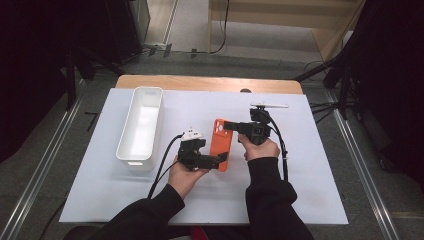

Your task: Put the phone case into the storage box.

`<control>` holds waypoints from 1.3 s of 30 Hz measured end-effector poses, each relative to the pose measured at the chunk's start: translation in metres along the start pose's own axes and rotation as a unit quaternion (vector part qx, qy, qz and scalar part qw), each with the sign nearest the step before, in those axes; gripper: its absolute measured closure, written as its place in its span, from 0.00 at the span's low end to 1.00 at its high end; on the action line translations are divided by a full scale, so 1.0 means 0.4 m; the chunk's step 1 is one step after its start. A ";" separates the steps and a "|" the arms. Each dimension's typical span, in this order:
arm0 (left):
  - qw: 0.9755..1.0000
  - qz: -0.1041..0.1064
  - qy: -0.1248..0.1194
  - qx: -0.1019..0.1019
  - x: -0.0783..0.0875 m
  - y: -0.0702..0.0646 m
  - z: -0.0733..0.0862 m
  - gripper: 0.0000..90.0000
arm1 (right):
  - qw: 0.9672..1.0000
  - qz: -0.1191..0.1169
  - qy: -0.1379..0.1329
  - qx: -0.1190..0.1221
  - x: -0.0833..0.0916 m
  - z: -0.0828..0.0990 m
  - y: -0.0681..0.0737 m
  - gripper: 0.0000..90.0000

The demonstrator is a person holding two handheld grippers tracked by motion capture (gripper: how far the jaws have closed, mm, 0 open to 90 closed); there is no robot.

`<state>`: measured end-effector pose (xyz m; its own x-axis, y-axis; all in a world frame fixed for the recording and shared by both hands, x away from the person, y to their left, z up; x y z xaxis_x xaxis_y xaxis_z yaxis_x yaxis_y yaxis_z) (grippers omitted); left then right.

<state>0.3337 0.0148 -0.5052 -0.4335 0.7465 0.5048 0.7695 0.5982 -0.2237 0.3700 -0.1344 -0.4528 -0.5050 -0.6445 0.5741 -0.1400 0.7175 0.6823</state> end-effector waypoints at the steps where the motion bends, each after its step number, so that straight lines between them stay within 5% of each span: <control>1: 1.000 0.002 0.001 0.001 0.000 0.000 -0.001 0.01 | 1.000 -0.001 0.000 0.003 0.002 -0.002 0.001 0.83; 21: 1.000 0.012 0.019 -0.020 0.023 0.005 -0.039 0.01 | 0.998 0.013 -0.009 0.068 0.040 -0.026 -0.011 0.83; 39: 0.999 0.028 0.037 -0.022 0.043 0.022 -0.053 0.01 | 0.986 0.011 -0.073 0.149 0.101 -0.012 0.008 0.83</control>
<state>0.3429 0.0267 -0.4809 -0.3535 0.7542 0.5534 0.8121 0.5410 -0.2186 0.3533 -0.1595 -0.4250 -0.6240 -0.5995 0.5011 -0.3615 0.7901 0.4951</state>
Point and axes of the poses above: each handheld gripper's, and its own axes: x roughly backward along the jaws, z roughly out of its underside, y roughly to its left, the point moved 5 cm from there along -x, roughly forward along the jaws, and after that the axes turned 9 degrees about -x, right-handed, at the moved point
